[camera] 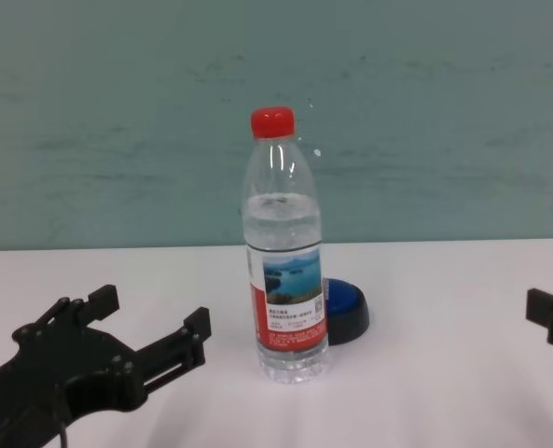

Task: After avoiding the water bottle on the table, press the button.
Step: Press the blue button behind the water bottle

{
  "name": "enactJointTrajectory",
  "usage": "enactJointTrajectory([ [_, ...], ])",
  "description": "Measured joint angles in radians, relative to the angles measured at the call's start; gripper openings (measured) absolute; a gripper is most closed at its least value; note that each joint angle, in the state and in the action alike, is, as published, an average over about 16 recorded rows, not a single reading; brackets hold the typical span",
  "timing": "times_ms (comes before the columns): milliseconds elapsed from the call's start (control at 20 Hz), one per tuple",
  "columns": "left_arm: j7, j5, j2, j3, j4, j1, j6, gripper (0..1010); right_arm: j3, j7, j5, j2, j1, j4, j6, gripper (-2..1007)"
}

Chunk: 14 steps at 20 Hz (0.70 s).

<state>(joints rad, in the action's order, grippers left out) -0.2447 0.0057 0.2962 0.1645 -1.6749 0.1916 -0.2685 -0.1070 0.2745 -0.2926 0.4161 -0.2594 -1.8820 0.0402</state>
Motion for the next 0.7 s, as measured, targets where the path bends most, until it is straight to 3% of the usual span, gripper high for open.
enactJointTrajectory([
  [350, 0.0, 0.0, 0.0, 0.0, 0.0, 0.0, 0.0, 1000, -0.004, 0.006, -0.003, 0.002, 0.02, 0.013, 0.012, 1003],
  [700, 0.0, 0.0, 0.0, 0.0, 0.0, 0.0, 0.0, 1000, -0.018, 0.003, 0.006, -0.009, 0.083, 0.056, 0.02, 1003],
])
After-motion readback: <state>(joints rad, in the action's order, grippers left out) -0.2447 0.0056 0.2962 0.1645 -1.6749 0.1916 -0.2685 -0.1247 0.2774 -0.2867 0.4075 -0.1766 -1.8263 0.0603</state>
